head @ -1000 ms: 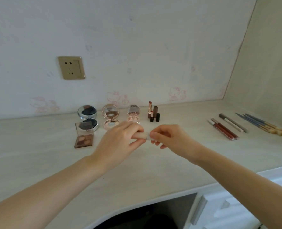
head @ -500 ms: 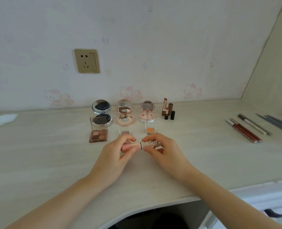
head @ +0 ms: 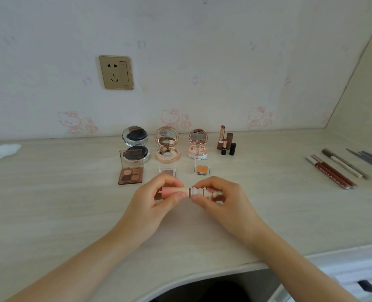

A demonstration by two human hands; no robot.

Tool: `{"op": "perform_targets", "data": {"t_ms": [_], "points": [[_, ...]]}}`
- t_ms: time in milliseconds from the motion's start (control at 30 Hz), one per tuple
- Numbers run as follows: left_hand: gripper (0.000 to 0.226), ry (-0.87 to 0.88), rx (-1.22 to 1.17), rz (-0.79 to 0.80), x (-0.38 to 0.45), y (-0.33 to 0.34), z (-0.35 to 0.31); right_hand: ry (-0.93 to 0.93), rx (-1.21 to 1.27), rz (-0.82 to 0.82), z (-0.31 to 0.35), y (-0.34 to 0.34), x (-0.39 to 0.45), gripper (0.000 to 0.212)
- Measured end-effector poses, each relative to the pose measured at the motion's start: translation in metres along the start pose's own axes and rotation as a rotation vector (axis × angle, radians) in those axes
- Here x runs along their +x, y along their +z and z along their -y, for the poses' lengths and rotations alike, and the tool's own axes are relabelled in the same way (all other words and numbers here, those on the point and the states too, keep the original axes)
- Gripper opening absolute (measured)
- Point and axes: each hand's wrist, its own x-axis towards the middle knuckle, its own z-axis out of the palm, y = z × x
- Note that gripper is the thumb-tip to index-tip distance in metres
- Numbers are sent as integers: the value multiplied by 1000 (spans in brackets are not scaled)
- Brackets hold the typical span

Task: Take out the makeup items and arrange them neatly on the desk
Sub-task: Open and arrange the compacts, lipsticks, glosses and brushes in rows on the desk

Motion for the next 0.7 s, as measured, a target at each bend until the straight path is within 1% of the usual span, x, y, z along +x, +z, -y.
{"op": "perform_targets", "data": {"t_ms": [100,167,233,300,367,400,467,600,700], "points": [[7,-26,-20,13,0,0,0,-26,-4,21,4,-2,-2,23],[9,-34,-34,9,0,1,0,-24,6,20,5,-2,-4,26],[10,-48,-61,1,0,0,-1,9,42,-12,6,-3,-4,22],[10,-57,-68,-4,0,0,0,53,47,-28,6,-3,-3,6],[11,-54,-46,-8,-1,0,-1,61,-3,-21,5,-3,-2,12],[11,-50,-39,-9,-1,0,-1,52,-17,-16,5,-2,-2,11],[10,-49,-45,-10,0,0,-1,30,-9,-16,4,-2,-2,3],[10,-60,-49,-21,0,0,0,18,-2,-18,3,-2,-2,22],[12,-42,-29,-11,0,0,0,35,1,-14,4,-2,-4,27]]}}
